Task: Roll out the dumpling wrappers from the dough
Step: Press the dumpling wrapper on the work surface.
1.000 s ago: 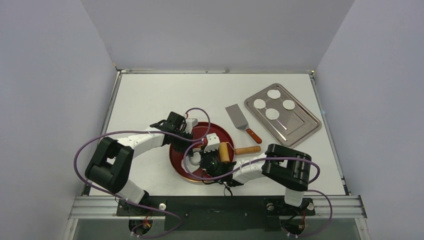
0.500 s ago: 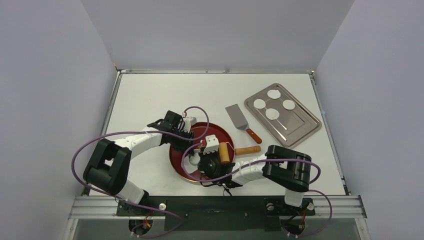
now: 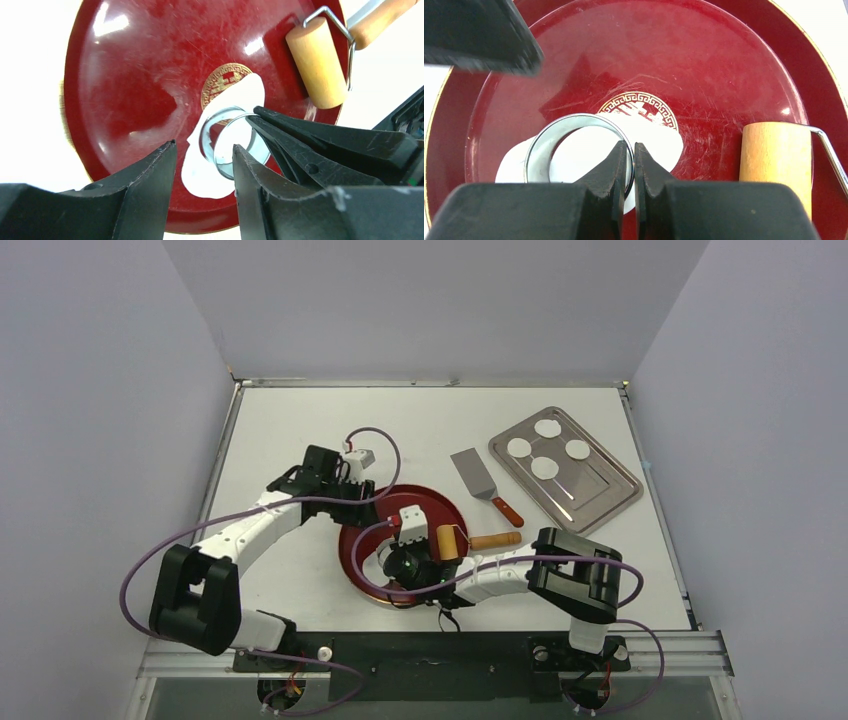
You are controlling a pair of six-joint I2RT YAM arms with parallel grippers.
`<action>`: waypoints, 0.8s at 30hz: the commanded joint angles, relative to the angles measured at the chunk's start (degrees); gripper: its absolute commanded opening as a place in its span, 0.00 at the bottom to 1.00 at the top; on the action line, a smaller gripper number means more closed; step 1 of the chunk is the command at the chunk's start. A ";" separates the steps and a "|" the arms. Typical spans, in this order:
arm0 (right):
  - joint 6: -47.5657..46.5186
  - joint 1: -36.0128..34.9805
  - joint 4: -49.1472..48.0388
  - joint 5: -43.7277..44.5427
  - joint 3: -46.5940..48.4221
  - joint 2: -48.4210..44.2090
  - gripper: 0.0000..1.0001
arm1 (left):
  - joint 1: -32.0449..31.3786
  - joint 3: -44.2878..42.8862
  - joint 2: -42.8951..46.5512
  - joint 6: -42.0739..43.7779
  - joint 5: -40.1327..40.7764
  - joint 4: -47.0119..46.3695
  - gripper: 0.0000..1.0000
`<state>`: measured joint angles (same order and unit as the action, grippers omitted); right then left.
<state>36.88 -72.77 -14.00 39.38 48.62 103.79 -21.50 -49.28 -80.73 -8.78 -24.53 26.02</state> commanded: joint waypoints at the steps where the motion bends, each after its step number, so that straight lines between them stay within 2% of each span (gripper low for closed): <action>1: -0.47 -0.19 9.27 -5.80 0.83 3.07 0.00 | 4.61 -3.99 3.58 2.42 0.51 3.61 0.46; 5: -1.03 -0.15 8.29 -6.91 1.19 3.89 0.00 | 7.05 -7.63 0.80 12.72 7.44 7.80 0.49; 8: -1.52 -0.18 7.44 -7.70 0.66 3.99 0.00 | 9.74 -9.69 -3.28 18.74 9.28 10.07 0.51; 17: -2.17 0.02 7.04 -8.08 0.28 3.59 0.00 | 11.24 -9.58 -12.08 22.51 14.46 4.76 0.56; 24: -3.84 0.22 7.56 -8.38 0.63 3.81 0.00 | 11.10 -11.77 -15.90 23.09 9.27 6.86 0.58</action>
<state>34.59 -72.47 -12.16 37.98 50.50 104.68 -10.13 -58.37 -96.42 12.80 -12.23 33.26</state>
